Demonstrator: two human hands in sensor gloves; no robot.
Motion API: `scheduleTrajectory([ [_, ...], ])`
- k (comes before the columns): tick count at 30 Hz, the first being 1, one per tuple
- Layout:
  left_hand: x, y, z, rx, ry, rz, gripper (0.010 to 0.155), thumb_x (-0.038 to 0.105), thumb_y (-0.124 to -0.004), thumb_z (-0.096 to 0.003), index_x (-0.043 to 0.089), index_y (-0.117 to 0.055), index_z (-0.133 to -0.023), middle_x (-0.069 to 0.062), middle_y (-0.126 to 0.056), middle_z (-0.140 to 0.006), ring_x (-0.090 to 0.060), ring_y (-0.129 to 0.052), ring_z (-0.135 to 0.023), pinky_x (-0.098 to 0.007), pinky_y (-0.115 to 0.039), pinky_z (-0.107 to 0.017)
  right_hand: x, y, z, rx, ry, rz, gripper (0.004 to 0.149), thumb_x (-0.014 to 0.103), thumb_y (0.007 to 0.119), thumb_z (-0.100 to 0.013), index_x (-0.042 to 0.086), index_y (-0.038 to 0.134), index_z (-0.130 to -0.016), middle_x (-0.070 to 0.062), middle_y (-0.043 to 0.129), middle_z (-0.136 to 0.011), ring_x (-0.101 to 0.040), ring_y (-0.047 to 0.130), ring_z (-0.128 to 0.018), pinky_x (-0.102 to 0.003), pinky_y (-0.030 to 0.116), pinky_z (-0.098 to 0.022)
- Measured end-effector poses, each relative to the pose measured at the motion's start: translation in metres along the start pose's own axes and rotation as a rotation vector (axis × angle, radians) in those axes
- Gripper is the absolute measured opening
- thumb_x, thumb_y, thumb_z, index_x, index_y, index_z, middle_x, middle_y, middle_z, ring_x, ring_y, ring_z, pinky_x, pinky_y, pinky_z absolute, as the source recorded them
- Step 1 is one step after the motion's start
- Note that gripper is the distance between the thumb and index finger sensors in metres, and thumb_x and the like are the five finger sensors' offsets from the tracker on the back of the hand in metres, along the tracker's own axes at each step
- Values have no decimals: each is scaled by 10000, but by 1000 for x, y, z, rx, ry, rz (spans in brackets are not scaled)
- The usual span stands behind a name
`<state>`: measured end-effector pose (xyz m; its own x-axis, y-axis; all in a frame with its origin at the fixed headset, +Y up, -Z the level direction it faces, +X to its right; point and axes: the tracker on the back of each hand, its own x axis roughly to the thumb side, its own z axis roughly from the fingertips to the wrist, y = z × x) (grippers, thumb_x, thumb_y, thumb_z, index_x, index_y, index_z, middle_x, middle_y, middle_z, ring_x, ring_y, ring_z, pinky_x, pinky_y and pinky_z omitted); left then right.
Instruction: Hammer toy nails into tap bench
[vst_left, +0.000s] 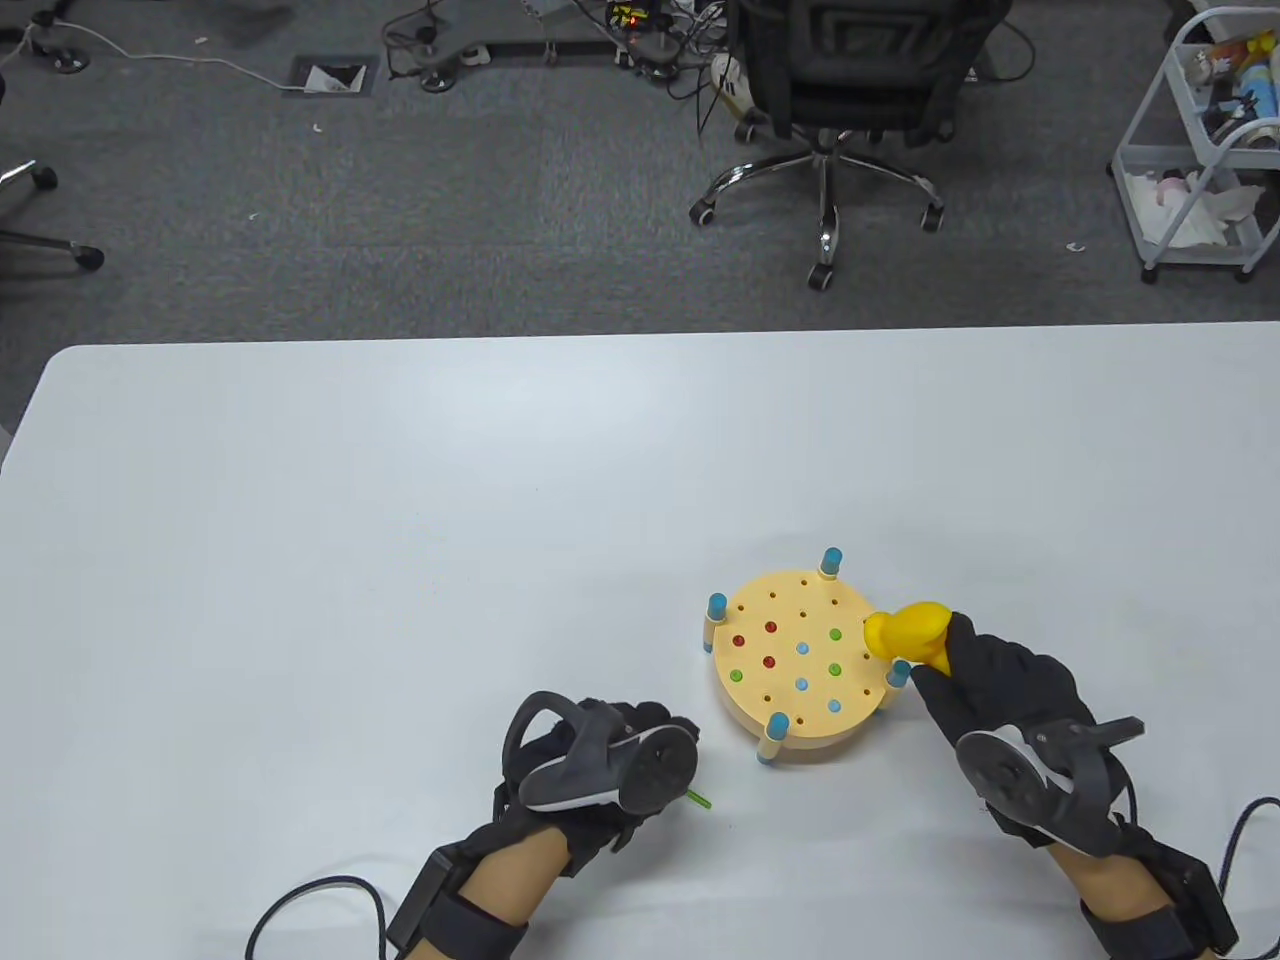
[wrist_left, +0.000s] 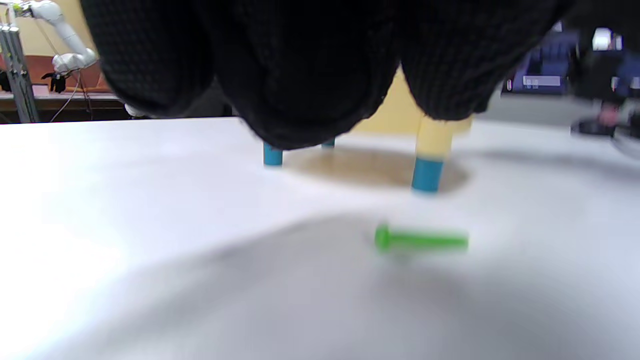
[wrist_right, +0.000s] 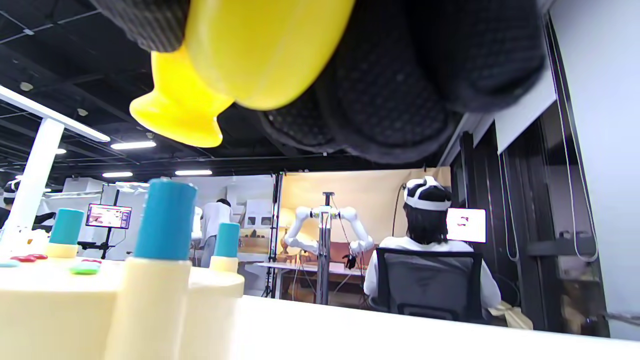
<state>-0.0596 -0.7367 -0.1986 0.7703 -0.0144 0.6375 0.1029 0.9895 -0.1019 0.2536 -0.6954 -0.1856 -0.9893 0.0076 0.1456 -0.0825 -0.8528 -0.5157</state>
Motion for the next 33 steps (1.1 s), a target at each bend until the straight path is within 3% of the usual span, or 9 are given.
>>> scheduleTrajectory([
  [5,11,-29,-4,-5,-25,-96,565,418,-854,-340,314,-762,-888,-109,-916,-775,-139,-979,-382,-460,-802,-471,3,-1,1,1,-10,-16,662,549,574,-431,113,776,-888,-32,965,-577,-167,996,-376,-377,854,-391],
  [18,27,-33,-16,-95,-28,-117,451,356,-804,-407,169,-759,-815,-140,-891,-658,-118,-956,-351,-478,-793,-490,1,0,3,28,18,-40,663,550,573,-431,115,778,-887,-29,965,-575,-166,996,-375,-376,855,-388],
  [23,32,-31,-18,-66,34,-323,449,418,-691,-372,217,-729,-772,-77,-949,-617,-72,-1014,-322,-435,-844,-465,-4,1,1,31,41,-54,663,549,574,-431,114,777,-887,-30,965,-575,-165,996,-374,-376,855,-389],
  [27,13,-16,-11,22,130,-195,430,389,-739,-351,227,-747,-749,-80,-980,-616,-80,-1042,-272,-418,-875,-414,-8,1,0,36,58,-67,663,550,573,-431,114,777,-887,-31,965,-576,-165,996,-375,-376,855,-389],
  [33,-9,37,-1,226,263,28,422,342,-792,-363,260,-758,-776,-117,-940,-633,-84,-961,-272,-450,-832,-441,-11,4,-1,51,64,-71,663,550,574,-431,114,777,-887,-31,966,-574,-166,996,-374,-376,855,-389],
])
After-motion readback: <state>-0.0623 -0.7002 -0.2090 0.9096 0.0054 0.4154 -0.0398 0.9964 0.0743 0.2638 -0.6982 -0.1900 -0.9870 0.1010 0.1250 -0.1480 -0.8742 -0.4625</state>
